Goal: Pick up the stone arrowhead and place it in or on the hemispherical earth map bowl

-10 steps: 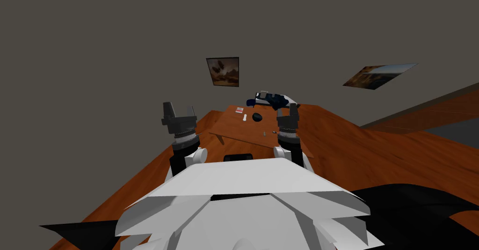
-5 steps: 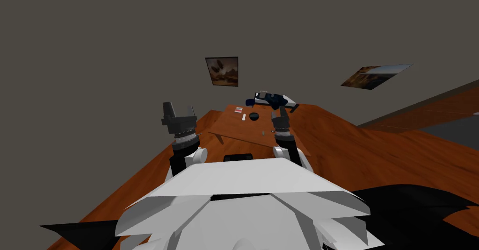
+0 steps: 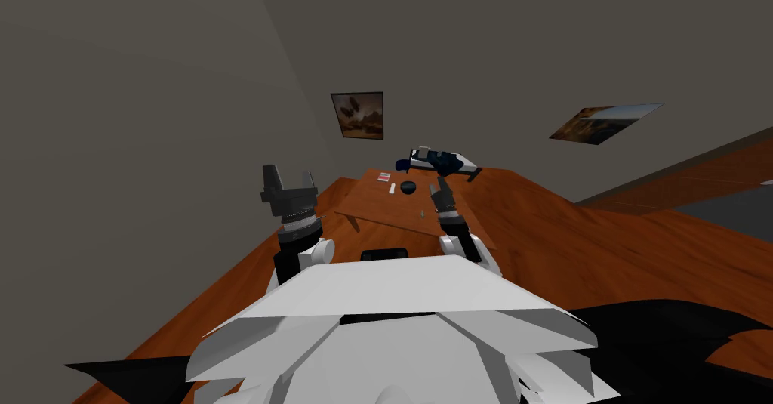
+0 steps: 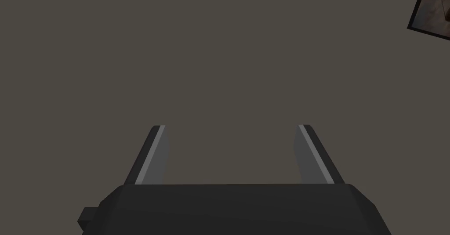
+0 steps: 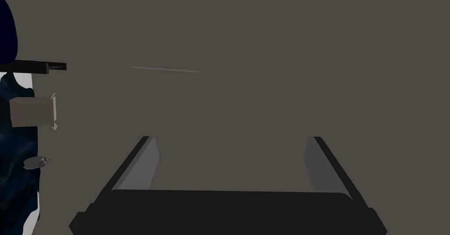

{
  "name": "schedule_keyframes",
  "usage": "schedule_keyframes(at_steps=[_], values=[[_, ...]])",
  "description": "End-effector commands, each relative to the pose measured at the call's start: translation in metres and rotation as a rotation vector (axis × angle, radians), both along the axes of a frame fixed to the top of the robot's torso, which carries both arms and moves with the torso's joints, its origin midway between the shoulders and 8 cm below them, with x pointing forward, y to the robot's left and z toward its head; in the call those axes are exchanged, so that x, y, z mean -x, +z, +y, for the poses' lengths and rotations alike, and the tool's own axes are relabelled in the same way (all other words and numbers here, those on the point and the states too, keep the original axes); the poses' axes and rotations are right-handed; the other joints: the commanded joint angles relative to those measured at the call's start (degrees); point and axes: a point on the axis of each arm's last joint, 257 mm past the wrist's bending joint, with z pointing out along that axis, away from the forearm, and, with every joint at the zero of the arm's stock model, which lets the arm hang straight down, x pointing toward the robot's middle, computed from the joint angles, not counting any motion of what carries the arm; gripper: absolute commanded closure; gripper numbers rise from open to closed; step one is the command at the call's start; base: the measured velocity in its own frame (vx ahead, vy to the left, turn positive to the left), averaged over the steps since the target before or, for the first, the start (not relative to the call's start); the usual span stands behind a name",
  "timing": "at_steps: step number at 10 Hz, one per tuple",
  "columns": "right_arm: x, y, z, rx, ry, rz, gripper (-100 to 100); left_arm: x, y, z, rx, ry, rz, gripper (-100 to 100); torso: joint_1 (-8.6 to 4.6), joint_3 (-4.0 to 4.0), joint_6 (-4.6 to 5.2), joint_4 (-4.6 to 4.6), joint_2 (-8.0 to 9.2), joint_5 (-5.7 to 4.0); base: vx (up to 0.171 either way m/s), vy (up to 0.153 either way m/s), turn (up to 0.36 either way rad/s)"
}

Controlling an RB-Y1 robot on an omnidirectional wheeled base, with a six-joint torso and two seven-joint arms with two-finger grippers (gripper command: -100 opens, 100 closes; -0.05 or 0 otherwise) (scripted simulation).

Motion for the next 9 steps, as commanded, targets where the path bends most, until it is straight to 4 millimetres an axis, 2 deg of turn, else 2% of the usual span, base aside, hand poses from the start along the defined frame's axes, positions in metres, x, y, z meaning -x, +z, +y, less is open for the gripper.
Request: schedule_keyframes(at_steps=[1,3,4,5,7,8,9], values=[[-0.012,-0.026,0.002,0.013,0.02,0.071,-100,0.0,0.0,0.0,0.0,0.0,0.0,0,0.0,0.0,0.0,0.0,0.0,0.0,-0.036,-0.045,0.028],[-0.028,-0.069,0.001,0.038,0.034,0.182,-100,0.0,0.0,0.0,0.0,0.0,0.0,0,-0.04,0.02,0.0,0.0,0.03,-0.01,-0.042,-0.046,0.048],[-0.033,-0.084,0.001,0.053,0.044,0.225,-100,0.0,0.0,0.0,0.0,0.0,0.0,0,-0.04,0.02,0.0,0.01,0.04,-0.01,-0.038,-0.042,0.068],[-0.034,-0.091,-0.001,0.053,0.039,0.238,-100,0.0,0.0,0.0,0.0,0.0,0.0,0,-0.03,0.02,0.0,0.01,0.03,-0.01,-0.022,-0.025,0.023],[-0.043,-0.132,-0.006,0.091,0.048,0.342,-100,0.0,0.0,0.0,0.0,0.0,0.0,0,0.07,-0.03,-0.01,-0.01,-0.05,0.01,-0.021,-0.019,0.084],[-0.043,-0.139,-0.009,0.092,0.042,0.358,-100,0.0,0.0,0.0,0.0,0.0,0.0,0,0.06,-0.02,-0.01,-0.01,-0.03,0.01,-0.02,-0.016,0.033],[-0.045,-0.16,-0.013,0.114,0.044,0.411,-100,0.0,0.0,0.0,0.0,0.0,0.0,0,0.09,-0.02,0.02,-0.01,-0.03,0.01,-0.023,-0.01,0.08]])
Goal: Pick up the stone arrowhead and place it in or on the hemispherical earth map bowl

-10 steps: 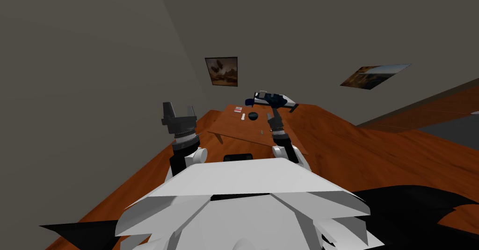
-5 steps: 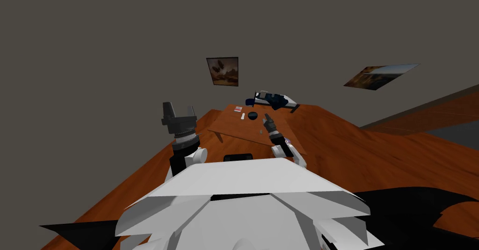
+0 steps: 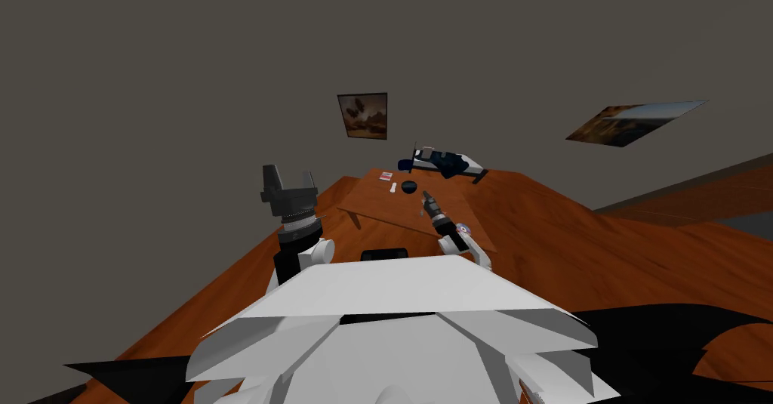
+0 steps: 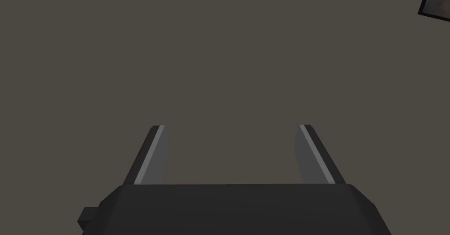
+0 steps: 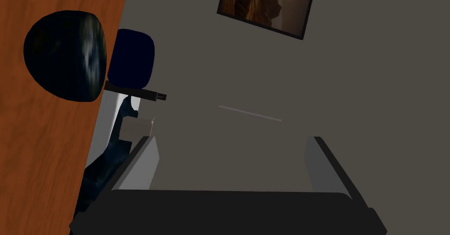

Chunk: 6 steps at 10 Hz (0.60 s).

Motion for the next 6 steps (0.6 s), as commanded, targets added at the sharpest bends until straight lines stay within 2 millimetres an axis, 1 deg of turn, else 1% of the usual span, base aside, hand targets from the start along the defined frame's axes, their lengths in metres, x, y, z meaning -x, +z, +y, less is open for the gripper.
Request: schedule_keyframes(at_steps=[1,2,3,6], values=[[-0.004,-0.016,-0.008,0.015,-0.005,0.041,-100,0.0,0.0,0.0,0.0,0.0,0.0,0,0.0,0.0,0.0,0.0,0.0,0.0,-0.016,-0.009,0.041],[-0.006,-0.034,-0.012,0.039,0.0,0.087,-100,0.0,0.0,0.0,0.0,0.0,0.0,0,0.0,-0.01,0.02,0.0,-0.02,0.0,-0.011,-0.006,0.084],[-0.005,-0.043,-0.016,0.042,-0.008,0.104,-100,0.0,0.0,0.0,0.0,0.0,0.0,0,0.01,-0.02,0.0,-0.01,-0.04,0.0,-0.008,-0.007,0.047],[-0.002,-0.085,-0.032,0.101,-0.01,0.21,-100,0.0,0.0,0.0,0.0,0.0,0.0,0,0.02,-0.03,0.03,-0.01,-0.05,0.0,-0.011,-0.003,0.096]])
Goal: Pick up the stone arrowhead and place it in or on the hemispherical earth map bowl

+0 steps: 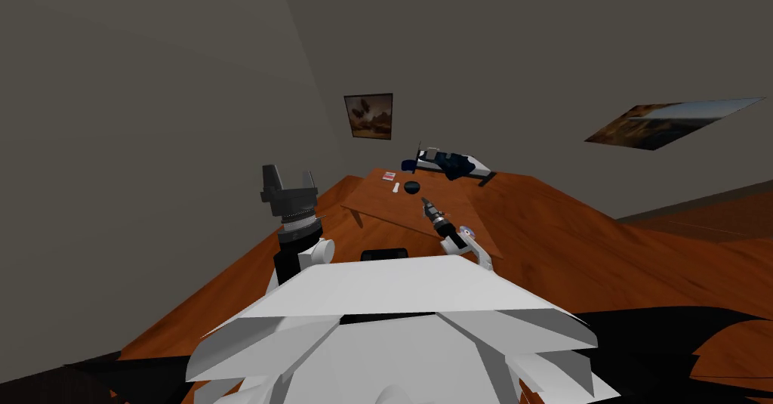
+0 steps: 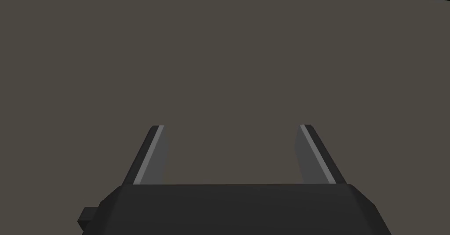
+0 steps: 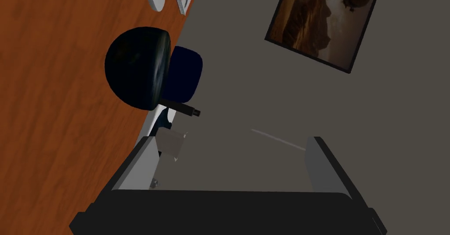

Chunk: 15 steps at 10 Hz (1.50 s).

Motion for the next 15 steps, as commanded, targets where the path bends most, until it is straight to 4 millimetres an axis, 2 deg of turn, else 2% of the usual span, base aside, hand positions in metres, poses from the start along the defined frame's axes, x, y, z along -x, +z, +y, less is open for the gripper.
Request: schedule_keyframes(at_steps=[1,2,5,8,9,15], values=[[0.002,-0.021,-0.011,0.019,-0.011,0.045,-100,0.0,0.0,0.0,0.0,0.0,0.0,0,0.0,0.0,0.0,0.0,0.0,0.0,-0.008,-0.003,0.059],[0.005,-0.04,-0.021,0.051,-0.013,0.095,-100,0.0,0.0,0.0,0.0,0.0,0.0,0,-0.01,0.0,0.03,-0.01,0.0,-0.01,-0.009,0.002,0.109],[0.015,-0.074,-0.042,0.093,-0.033,0.175,-100,0.0,0.0,0.0,0.0,0.0,0.0,0,0.02,-0.01,0.0,-0.01,-0.02,0.0,-0.005,0.003,0.1],[0.031,-0.115,-0.075,0.171,-0.052,0.283,-100,0.0,0.0,0.0,0.0,0.0,0.0,0,0.03,-0.02,0.03,-0.01,-0.03,0.0,-0.001,0.011,0.118],[0.035,-0.121,-0.08,0.175,-0.06,0.298,-100,0.0,0.0,0.0,0.0,0.0,0.0,0,0.05,-0.03,0.0,-0.01,-0.05,0.01,0.003,0.01,0.096],[0.075,-0.177,-0.147,0.304,-0.108,0.467,-100,0.0,0.0,0.0,0.0,0.0,0.0,0,0.09,-0.04,0.01,-0.02,-0.08,0.01,0.009,0.017,0.136]])
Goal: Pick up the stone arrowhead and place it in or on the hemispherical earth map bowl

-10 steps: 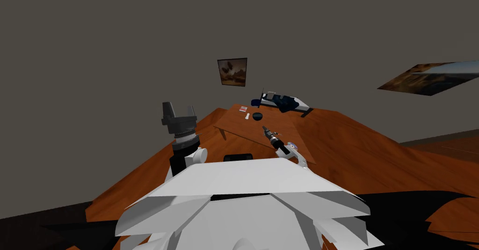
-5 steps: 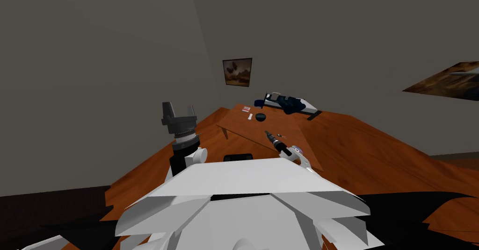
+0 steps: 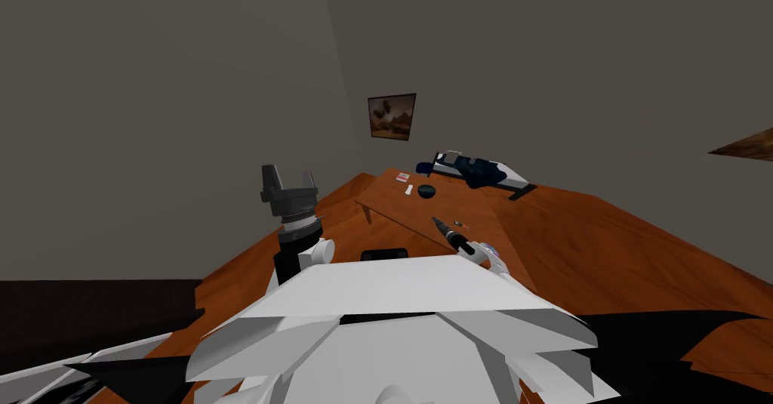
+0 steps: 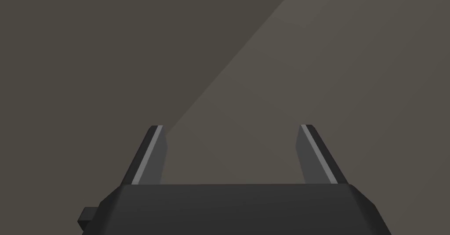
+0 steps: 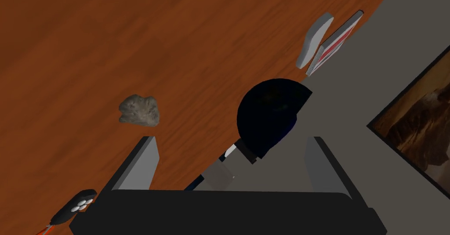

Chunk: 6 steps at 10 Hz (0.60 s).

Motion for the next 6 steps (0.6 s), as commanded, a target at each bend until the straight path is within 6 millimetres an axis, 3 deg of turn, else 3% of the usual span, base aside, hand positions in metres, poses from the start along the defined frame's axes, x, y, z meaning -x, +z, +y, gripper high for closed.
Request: schedule_keyframes(at_steps=[1,2,3,5,6], values=[[0.006,-0.006,-0.012,0.011,-0.009,0.017,-100,0.0,0.0,0.0,0.0,0.0,0.0,0,0.0,0.0,0.0,0.0,0.0,0.0,0.006,0.006,-0.012],[0.018,-0.016,-0.03,0.05,-0.016,0.059,-100,0.0,0.0,0.0,0.0,0.0,0.0,0,-0.03,0.01,0.01,0.0,0.02,-0.01,0.014,0.02,0.144],[0.022,-0.02,-0.035,0.055,-0.024,0.071,-100,0.0,0.0,0.0,0.0,0.0,0.0,0,-0.01,0.0,-0.03,0.0,-0.01,0.0,0.015,0.017,0.128],[0.051,-0.039,-0.076,0.133,-0.043,0.158,-100,0.0,0.0,0.0,0.0,0.0,0.0,0,0.02,-0.02,-0.03,-0.01,-0.05,0.0,0.029,0.033,0.26],[0.057,-0.043,-0.082,0.14,-0.054,0.172,-100,0.0,0.0,0.0,0.0,0.0,0.0,0,0.07,-0.05,-0.05,-0.01,-0.09,0.02,0.027,0.027,0.105]])
